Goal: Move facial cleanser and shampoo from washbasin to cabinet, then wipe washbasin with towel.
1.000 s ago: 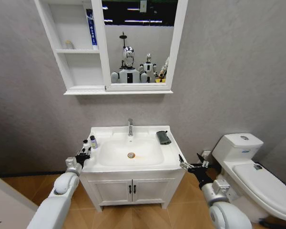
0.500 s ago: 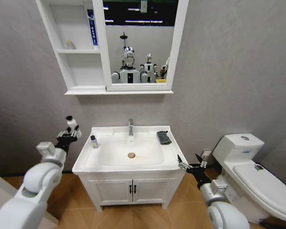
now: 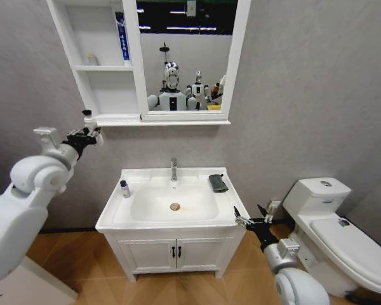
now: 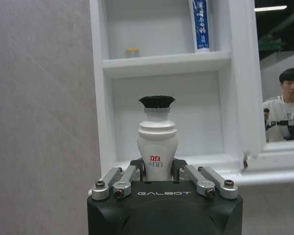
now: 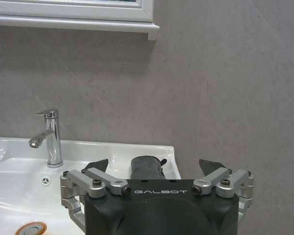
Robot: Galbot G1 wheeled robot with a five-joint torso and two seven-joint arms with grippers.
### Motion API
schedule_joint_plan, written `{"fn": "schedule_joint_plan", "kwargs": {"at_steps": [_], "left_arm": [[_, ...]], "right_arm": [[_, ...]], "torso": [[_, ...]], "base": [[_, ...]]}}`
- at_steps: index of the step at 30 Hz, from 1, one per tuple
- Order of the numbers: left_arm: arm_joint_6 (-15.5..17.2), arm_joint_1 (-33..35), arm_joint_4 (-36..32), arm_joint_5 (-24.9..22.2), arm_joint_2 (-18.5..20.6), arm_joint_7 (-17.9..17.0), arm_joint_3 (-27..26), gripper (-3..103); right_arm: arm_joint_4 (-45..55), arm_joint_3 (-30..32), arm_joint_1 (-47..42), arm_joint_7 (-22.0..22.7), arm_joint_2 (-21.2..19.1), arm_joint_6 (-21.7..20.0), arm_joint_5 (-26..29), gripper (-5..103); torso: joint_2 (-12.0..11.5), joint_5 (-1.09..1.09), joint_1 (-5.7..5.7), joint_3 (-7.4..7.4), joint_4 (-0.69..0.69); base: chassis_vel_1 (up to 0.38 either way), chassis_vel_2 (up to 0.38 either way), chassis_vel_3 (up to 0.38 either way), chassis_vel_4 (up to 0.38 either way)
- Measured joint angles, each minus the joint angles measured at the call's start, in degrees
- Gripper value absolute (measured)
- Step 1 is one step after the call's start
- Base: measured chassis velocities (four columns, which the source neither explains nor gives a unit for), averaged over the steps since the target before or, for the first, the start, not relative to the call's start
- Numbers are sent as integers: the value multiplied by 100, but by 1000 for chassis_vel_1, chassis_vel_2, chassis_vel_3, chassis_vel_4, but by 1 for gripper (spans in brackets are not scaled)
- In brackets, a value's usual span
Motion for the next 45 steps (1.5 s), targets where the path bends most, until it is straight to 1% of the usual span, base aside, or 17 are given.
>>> {"fn": "schedule_joint_plan", "kwargs": {"at_steps": [1,3,4,6,7,13,14,16,17,19,20,23,29,31,36,40,45], "left_arm": [[0,0,0,0,0,0,0,29],[70,-709,524,16,-125,47,424,29],[70,-709,524,16,-125,47,424,29],[75,-1286,1092,168,-313,135,838,29],[75,-1286,1092,168,-313,135,838,29],[-5,-2374,2051,590,-662,546,1576,29],[-5,-2374,2051,590,-662,546,1576,29],[-85,-2877,2531,782,-908,714,1855,29],[-85,-2877,2531,782,-908,714,1855,29],[-136,-3142,2930,904,-1112,828,2037,29],[-136,-3142,2930,904,-1112,828,2037,29],[-220,-3389,3502,1087,-1450,952,2234,29],[-286,-3445,3859,1252,-1705,1003,2278,29],[-408,-3481,4161,1431,-1896,1057,2279,29],[-541,-3577,4602,1656,-2088,1162,2271,29],[-532,-3661,4826,1750,-2136,1226,2248,29],[-332,-3703,4899,1772,-2123,1259,2200,29]], "right_arm": [[0,0,0,0,0,0,0,100],[-12,-1,30,1,-16,-34,-3,100],[-12,-1,30,1,-16,-34,-3,100],[-38,5,31,1,-19,-40,-13,100],[-38,5,31,1,-19,-40,-13,100],[-112,44,-2,1,-33,-37,-21,100],[-112,44,-2,1,-33,-37,-21,100],[-119,36,17,3,-36,-39,-21,100],[-119,36,17,3,-36,-39,-21,100],[-120,29,32,4,-36,-42,-21,100],[-120,29,32,4,-36,-42,-21,100],[-121,56,17,5,-50,-44,-3,100],[-121,139,1,6,-105,-44,50,100],[-121,145,2,7,-109,-43,60,100],[-117,154,1,9,-108,-42,73,100],[-128,170,-1,10,-115,-35,76,100],[-135,178,-8,16,-112,-26,81,100]], "torso": [[0,0,0,0,0],[0,0,0,0,1],[0,0,0,0,1],[0,-3,0,0,0],[0,-3,0,0,0],[0,-1,0,0,1],[0,-1,0,0,1],[0,0,0,0,0],[0,0,0,0,0],[0,1,-1,0,0],[0,1,-1,0,0],[0,0,0,0,0],[0,0,-1,0,1],[-1,-1,-1,0,0],[-1,-1,-1,0,0],[0,-1,-1,0,0],[0,-1,-1,0,0]], "base": [[0,0,0,0],[0,0,0,0],[0,0,0,0],[0,0,0,0],[0,0,0,0],[0,0,0,0],[0,0,0,0],[0,0,0,0],[0,0,0,0],[0,0,0,0],[0,0,0,0],[0,0,0,0],[0,0,0,0],[0,0,0,0],[0,0,0,0],[0,0,0,0],[0,0,0,0]]}}
